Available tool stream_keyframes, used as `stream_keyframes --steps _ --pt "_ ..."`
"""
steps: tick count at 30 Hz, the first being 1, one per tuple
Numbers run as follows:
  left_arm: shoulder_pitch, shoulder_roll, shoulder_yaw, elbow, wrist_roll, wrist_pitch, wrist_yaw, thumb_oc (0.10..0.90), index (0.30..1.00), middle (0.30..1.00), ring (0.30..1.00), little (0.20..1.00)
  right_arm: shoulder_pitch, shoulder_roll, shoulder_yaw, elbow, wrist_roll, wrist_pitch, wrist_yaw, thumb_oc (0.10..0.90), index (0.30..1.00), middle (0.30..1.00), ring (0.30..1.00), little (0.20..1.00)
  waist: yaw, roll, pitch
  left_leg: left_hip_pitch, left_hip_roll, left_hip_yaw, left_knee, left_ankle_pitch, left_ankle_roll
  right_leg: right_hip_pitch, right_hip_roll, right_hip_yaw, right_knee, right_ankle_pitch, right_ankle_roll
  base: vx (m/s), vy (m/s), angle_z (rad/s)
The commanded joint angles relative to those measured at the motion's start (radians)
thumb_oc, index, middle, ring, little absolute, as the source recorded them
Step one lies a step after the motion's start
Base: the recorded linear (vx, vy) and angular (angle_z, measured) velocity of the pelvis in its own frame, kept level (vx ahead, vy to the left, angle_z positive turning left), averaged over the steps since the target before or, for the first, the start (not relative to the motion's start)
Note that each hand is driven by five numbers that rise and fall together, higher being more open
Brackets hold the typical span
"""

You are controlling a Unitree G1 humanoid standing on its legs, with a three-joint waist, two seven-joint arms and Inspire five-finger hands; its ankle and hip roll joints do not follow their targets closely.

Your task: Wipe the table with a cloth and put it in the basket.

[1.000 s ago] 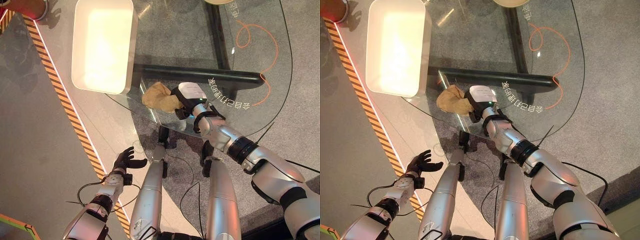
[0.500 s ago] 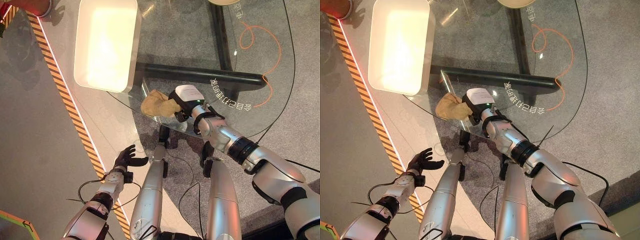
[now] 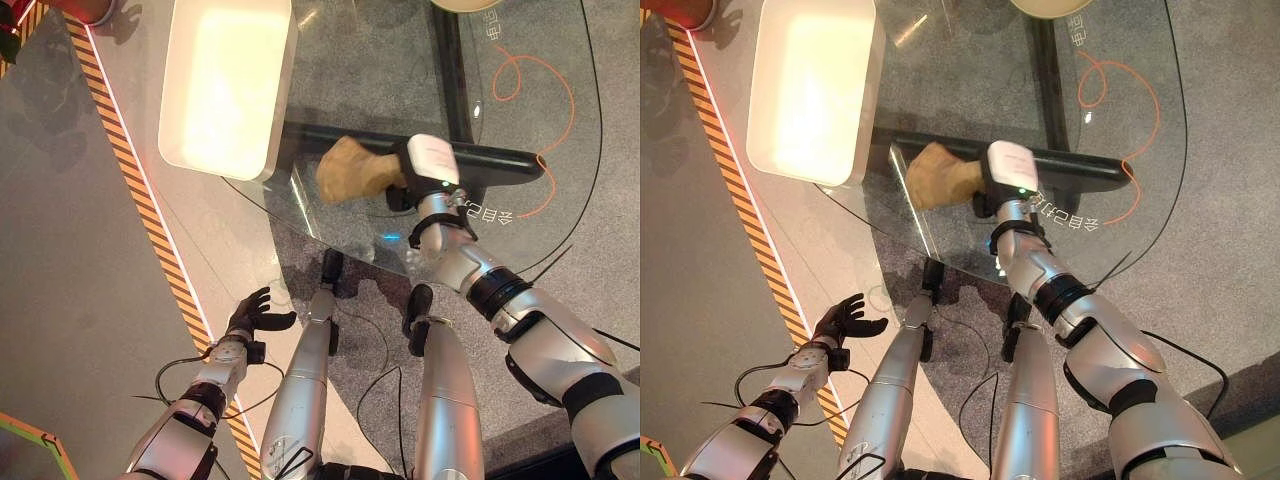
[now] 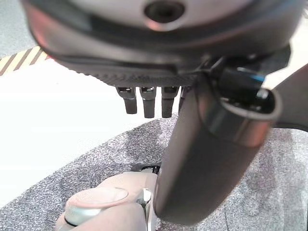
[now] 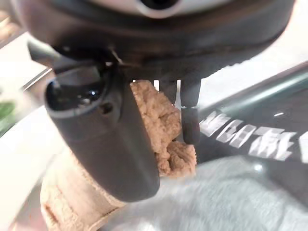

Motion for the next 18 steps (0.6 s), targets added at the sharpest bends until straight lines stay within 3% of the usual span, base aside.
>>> stream_keyframes --steps 1,18 --pt "0.02 0.026 0.002 0.041 -0.016 -0.014 0.002 0.8 0.9 0.9 0.9 0.9 -0.15 -0.071 -0.072 0.001 0.086 -0.011 -0.188 0.1 0.3 0.3 0.3 0.2 -0.021 -0.01 -0.018 0.023 -0.099 0.106 0.151 -0.188 0.121 0.034 0.044 -0.026 -0.27 0.194 0.033 0.0 0.025 -0.04" --pt "0.025 0.049 0.013 0.057 -0.053 -0.028 -0.013 0.8 0.9 0.9 0.9 0.9 -0.107 -0.183 -0.25 0.242 0.236 -0.053 -0.336 0.1 0.3 0.3 0.3 0.2 -0.042 -0.016 -0.018 0.013 -0.087 0.116 0.164 -0.207 0.131 0.032 0.052 -0.018 -0.269 0.184 0.031 0.0 0.002 0.0"
